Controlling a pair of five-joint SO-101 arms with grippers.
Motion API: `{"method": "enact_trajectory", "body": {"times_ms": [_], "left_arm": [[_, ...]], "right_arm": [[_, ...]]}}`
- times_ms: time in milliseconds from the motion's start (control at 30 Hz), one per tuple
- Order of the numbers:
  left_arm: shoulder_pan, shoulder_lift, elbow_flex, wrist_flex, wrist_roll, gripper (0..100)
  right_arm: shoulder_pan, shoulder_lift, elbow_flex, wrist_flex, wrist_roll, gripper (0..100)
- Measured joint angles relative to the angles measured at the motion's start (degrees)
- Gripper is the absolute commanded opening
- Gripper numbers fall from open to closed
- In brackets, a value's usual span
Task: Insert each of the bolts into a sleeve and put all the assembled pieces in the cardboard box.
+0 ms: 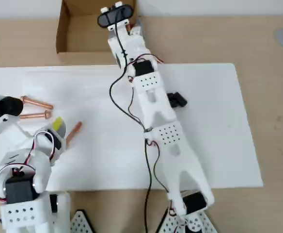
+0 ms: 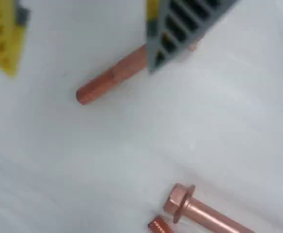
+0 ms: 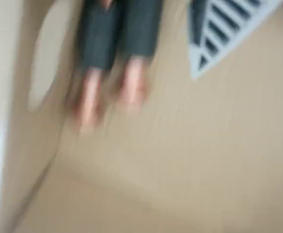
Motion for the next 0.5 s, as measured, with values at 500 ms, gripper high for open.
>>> {"method": "enact_trajectory", "body": {"times_ms": [500], "left_arm": [[0.00, 31.21, -14.15, 2.99, 9.93, 35]], "right_arm": [[1.05, -41.05, 1.32, 60.57, -3.08, 32.3]]}}
